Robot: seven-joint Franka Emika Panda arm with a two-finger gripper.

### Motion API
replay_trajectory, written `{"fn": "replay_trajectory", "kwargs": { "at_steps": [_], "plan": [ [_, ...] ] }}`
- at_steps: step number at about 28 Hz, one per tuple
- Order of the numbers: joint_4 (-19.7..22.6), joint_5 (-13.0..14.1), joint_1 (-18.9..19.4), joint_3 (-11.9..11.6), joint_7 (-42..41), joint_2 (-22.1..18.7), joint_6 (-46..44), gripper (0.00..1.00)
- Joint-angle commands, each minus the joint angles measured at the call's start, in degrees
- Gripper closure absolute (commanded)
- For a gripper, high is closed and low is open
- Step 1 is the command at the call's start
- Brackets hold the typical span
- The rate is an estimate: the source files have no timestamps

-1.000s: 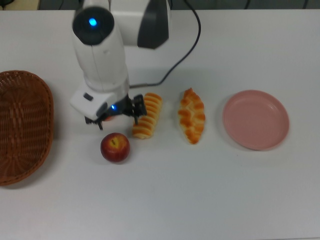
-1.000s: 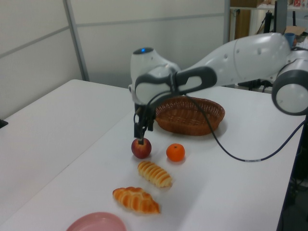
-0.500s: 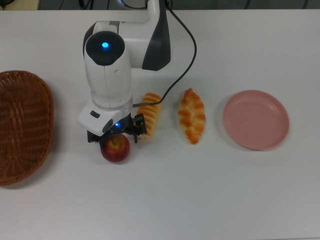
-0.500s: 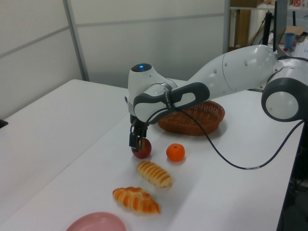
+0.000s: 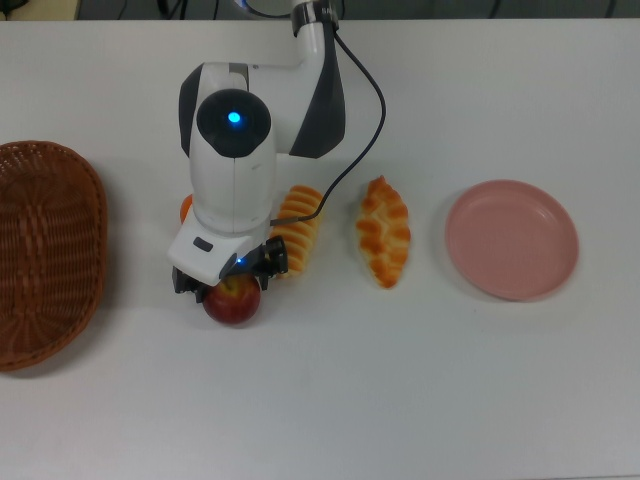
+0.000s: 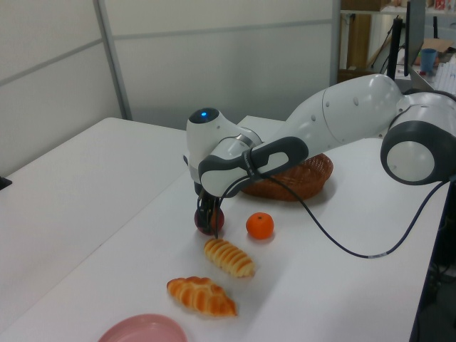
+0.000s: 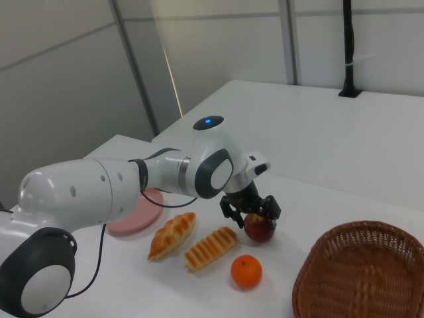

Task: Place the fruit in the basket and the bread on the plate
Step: 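Lift the apple and lower it into the wicker basket, open gripper, then move the gripper over the striped bread roll and grasp it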

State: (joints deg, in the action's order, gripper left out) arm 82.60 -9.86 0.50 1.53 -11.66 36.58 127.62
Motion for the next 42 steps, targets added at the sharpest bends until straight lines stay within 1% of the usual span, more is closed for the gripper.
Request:
{"fn": "replay_trajectory", "kwargs": {
  "at_steps": [1, 2, 3, 6, 7, 10, 11, 14, 16, 19, 21, 22, 25, 26, 27, 29, 31, 32, 35, 36, 37, 40, 41, 42],
  "plan": [
    [0.6, -2.8, 0.9, -0.5, 1.6, 0.2, 1.9, 0.27],
    [0.6, -2.6, 1.1, -0.5, 1.7, 0.1, 1.8, 0.61],
    [0.6, -2.4, 1.0, -0.4, 2.1, 0.1, 1.8, 0.75],
    [0.5, -2.0, 1.0, -0.4, 4.5, 0.0, 1.8, 0.99],
    [0.3, -1.9, 0.9, -0.4, 7.0, -0.4, 1.8, 1.0],
    [0.2, -1.5, 0.3, -0.4, 9.6, -2.2, 1.6, 1.0],
    [0.1, -0.1, 0.0, -0.5, 10.7, -3.8, 1.2, 1.0],
    [0.2, 3.6, -1.0, -1.0, 11.1, -6.4, 1.0, 1.0],
    [0.1, 6.1, -2.9, -1.1, 11.2, -8.3, -0.1, 1.0],
    [-0.8, 6.3, -4.3, -1.4, 11.2, -9.1, -1.9, 1.0],
    [-1.2, 6.0, -5.6, -2.2, 11.2, -9.4, -3.3, 1.0],
    [-1.2, 5.8, -6.5, -3.5, 11.2, -9.4, -4.0, 1.0],
    [-1.0, 5.7, -7.6, -5.7, 11.1, -9.3, -4.0, 1.0],
    [-0.8, 5.7, -8.7, -7.2, 10.9, -9.0, -4.0, 1.0],
    [-0.7, 5.7, -9.2, -7.7, 10.8, -8.8, -4.0, 1.0],
    [-0.6, 5.7, -10.7, -8.2, 10.7, -8.5, -4.0, 1.0],
    [-0.5, 5.7, -13.0, -8.2, 10.6, -7.9, -3.8, 1.0],
    [-0.5, 5.6, -15.0, -8.2, 10.4, -7.6, -3.6, 1.0],
    [-0.2, 4.9, -16.5, -8.2, 9.7, -6.5, -3.4, 0.94],
    [-0.1, 3.4, -16.6, -8.2, 8.9, -5.0, -3.3, 0.92],
    [0.0, 2.4, -16.7, -8.2, 8.5, -4.3, -3.3, 0.87],
    [0.5, -0.9, -17.0, -8.2, 7.7, -2.2, -3.3, 0.67],
    [0.8, -2.4, -17.2, -8.2, 7.7, -0.9, -3.3, 0.61],
    [1.0, -3.0, -17.2, -8.2, 7.7, -0.5, -3.3, 0.56]
  ]
}}
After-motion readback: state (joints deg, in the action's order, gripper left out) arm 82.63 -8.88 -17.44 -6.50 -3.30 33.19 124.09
